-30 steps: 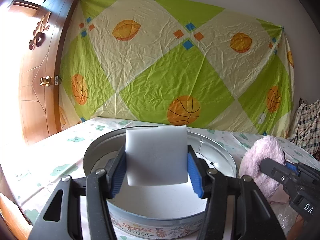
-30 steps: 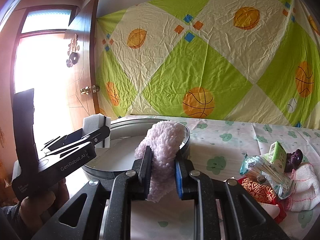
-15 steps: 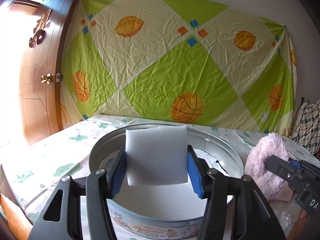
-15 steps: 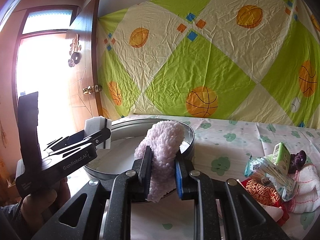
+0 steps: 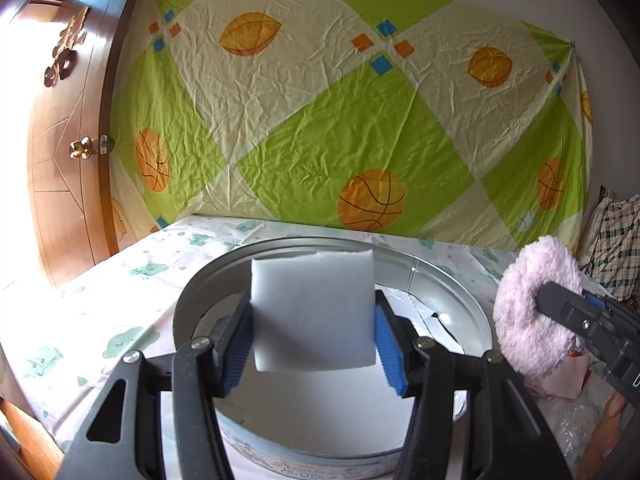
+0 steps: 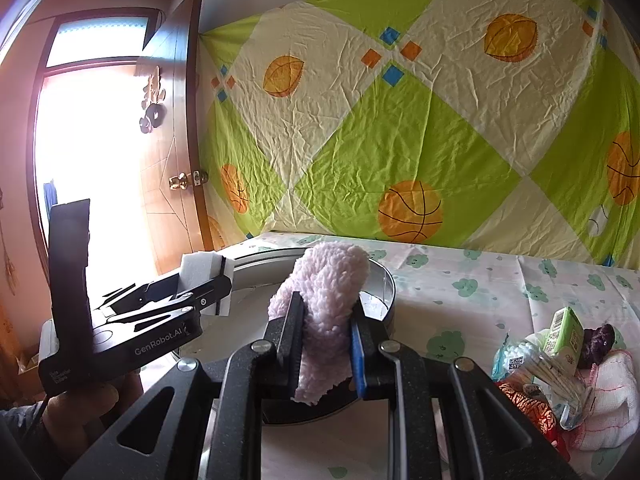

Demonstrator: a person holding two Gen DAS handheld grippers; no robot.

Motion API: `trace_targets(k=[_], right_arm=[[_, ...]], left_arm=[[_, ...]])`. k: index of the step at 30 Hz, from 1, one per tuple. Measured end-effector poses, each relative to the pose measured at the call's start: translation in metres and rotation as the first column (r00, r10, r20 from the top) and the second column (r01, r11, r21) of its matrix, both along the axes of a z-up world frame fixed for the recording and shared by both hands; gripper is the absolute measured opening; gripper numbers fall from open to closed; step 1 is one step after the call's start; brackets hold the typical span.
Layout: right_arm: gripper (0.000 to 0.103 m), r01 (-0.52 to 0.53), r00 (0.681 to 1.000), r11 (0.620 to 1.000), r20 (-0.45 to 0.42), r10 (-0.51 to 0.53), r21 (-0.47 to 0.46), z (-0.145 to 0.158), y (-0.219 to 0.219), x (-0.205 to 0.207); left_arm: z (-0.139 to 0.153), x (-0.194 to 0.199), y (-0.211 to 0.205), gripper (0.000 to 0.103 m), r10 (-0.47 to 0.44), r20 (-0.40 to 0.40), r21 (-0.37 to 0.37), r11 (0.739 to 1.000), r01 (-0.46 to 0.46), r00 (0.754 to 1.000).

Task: Organize soft objects
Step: 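Carry the white sponge and pink sock over the round tin with both grippers, then open both grippers to drop the sponge and sock into the tin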

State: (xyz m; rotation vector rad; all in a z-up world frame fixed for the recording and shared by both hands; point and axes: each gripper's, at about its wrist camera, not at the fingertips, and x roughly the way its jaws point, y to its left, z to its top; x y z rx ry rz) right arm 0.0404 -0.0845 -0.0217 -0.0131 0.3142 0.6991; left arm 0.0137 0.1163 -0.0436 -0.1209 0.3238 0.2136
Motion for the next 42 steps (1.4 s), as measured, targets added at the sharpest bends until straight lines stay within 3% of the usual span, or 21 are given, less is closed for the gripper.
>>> trace_targets(k=[14,21,32,39,40,42], right_arm=[[0.022,-0.041,0.998,0.998,-0.049,0.039,-0.044,0.023,0.028,0.034],[0.022,-0.062,0.985,0.996,-0.167,0.051,-0.062,0.025,0.048,0.08],[0.023,-0.088,0.934,0.977,-0.357,0.014,-0.192,-0.008,0.092,0.15],[0.024,-0.088,0.923,0.974,-0.384,0.001,-0.209,-0.016,0.102,0.163],[0.03,-0.086,0.921,0.974,-0.389,-0.001,-0.207,-0.017,0.103,0.164],[0.052,-0.072,0.921,0.976,-0.39,-0.015,-0.207,-0.016,0.104,0.164]], left_arm=[[0.015,0.031,0.013,0.055,-0.045,-0.105,0.008,0.999,0.046,0.993],[0.024,0.058,0.031,0.055,-0.056,-0.183,-0.016,0.998,0.054,0.982],[0.021,0.121,0.056,0.055,-0.072,-0.403,-0.056,0.997,0.054,0.912],[0.013,0.137,0.056,0.058,-0.068,-0.48,-0.031,0.998,0.061,0.875],[0.013,0.138,0.055,0.059,-0.063,-0.487,-0.021,0.998,0.061,0.871],[0.014,0.138,0.054,0.073,-0.056,-0.49,-0.008,0.998,0.059,0.87]])
